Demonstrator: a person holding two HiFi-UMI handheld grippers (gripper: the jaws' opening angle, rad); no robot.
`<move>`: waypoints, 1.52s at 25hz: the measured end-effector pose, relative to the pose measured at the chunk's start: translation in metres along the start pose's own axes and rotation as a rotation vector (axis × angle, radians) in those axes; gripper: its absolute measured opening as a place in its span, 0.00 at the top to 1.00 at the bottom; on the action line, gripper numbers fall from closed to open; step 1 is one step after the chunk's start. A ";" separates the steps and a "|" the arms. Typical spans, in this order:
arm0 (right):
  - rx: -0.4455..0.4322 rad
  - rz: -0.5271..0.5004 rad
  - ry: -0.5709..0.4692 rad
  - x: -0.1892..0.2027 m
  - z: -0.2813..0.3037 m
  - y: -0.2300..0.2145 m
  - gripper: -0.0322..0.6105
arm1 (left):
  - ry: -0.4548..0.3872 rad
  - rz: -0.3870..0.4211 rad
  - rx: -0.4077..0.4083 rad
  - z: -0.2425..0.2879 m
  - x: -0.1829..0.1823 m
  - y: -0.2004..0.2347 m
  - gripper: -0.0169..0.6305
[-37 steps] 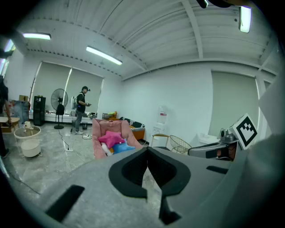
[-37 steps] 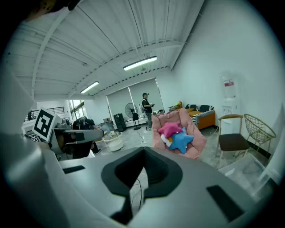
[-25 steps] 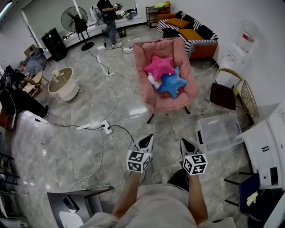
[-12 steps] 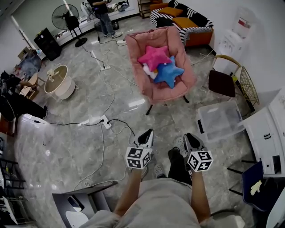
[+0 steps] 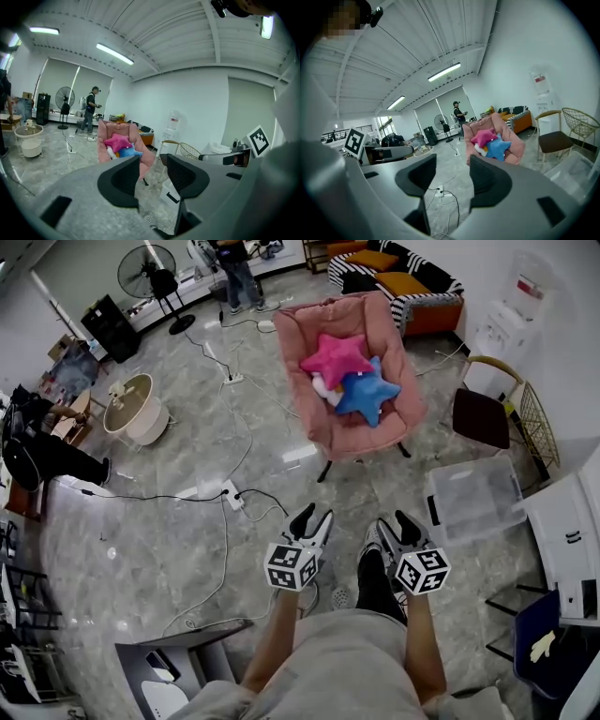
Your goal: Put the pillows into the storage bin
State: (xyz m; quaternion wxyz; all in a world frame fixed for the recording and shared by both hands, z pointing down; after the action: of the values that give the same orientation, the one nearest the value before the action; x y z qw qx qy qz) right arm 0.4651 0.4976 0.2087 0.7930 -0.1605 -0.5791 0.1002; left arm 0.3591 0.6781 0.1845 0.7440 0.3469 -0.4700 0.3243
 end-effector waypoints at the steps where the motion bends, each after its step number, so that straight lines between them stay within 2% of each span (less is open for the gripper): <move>1: -0.006 -0.002 0.006 -0.002 0.006 -0.002 0.61 | 0.001 -0.004 -0.001 0.003 -0.001 0.004 0.72; 7: -0.015 -0.015 0.057 -0.014 0.043 -0.018 0.47 | 0.026 -0.062 -0.056 0.024 -0.007 0.040 0.64; 13: 0.045 -0.038 0.064 -0.039 0.089 -0.055 0.35 | 0.030 -0.088 -0.083 0.065 -0.026 0.074 0.62; 25: -0.049 -0.002 0.042 -0.117 0.178 -0.137 0.35 | 0.047 -0.061 -0.122 0.176 -0.091 0.106 0.62; 33: -0.054 0.081 0.023 -0.149 0.219 -0.211 0.35 | 0.100 -0.058 -0.108 0.256 -0.108 0.111 0.63; 38: -0.067 0.075 0.066 -0.146 0.235 -0.236 0.35 | 0.061 -0.119 -0.135 0.282 -0.105 0.117 0.63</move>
State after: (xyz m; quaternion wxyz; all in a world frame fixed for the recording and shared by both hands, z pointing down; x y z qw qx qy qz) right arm 0.1905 0.2608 0.2319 0.8015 -0.2120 -0.5492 0.1052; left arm 0.0943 0.4939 0.2016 0.7977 0.3132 -0.4464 0.2576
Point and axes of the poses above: the fingertips, and each gripper's own axes: z forward along the fingers, y to its left, x out of its underside, the point moved 5 cm from there along -z, backward along the fingers, and after that the axes turned 1 degree about y, right-handed, at the moved point
